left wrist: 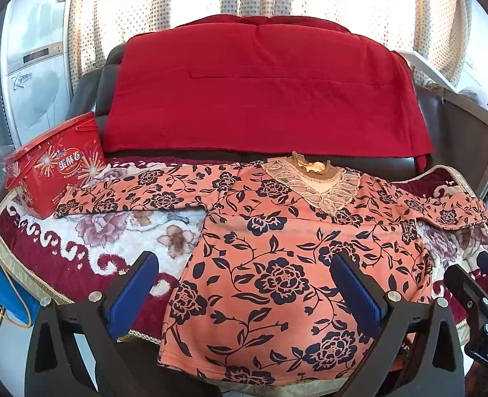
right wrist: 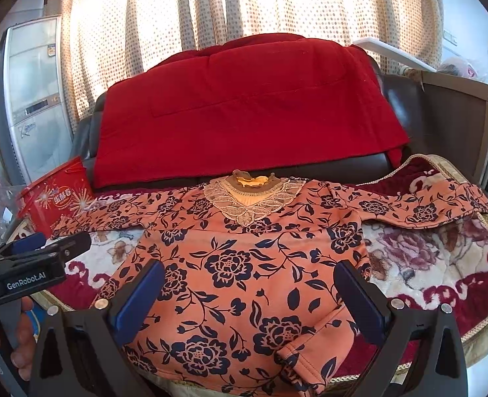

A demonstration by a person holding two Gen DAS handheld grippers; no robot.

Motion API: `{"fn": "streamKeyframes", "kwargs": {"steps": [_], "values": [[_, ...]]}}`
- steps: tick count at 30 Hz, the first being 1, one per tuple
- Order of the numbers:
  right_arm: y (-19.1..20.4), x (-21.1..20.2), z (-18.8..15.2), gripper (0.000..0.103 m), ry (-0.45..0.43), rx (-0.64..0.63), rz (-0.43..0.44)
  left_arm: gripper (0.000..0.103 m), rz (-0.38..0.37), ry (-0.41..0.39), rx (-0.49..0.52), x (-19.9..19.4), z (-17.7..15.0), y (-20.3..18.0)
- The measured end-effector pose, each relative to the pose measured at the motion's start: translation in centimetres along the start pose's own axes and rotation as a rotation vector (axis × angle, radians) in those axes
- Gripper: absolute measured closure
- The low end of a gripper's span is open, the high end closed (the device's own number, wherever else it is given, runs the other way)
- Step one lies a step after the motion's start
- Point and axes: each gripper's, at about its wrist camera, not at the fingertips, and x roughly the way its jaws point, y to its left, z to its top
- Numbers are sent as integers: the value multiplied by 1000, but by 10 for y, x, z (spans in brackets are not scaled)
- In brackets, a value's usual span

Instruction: Fold small clothes

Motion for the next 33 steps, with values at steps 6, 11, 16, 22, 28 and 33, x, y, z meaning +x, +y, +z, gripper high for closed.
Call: {"fn": "streamKeyframes", "kwargs": {"steps": [6, 11, 16, 22, 28, 33], "values": [[0, 0, -1, 0, 3, 5, 1, 0, 0, 0, 4, -1, 0, -1], [0, 0, 0, 0, 0, 5, 0, 0, -2, 0, 5, 0, 0, -2], [-2, 1, 0, 0, -3, 11, -4, 0, -1, 1, 6, 0, 0, -3], [-3, 1, 0, 0, -6, 14, -5, 0, -2, 2, 6, 1, 0, -3], [-3, 1, 1, 0, -7, 16, -4, 0, -3, 6, 11, 3, -1, -4], [-4, 3, 1, 0, -8, 17, -3, 0, -3, 9, 14, 6, -3, -5]]}}
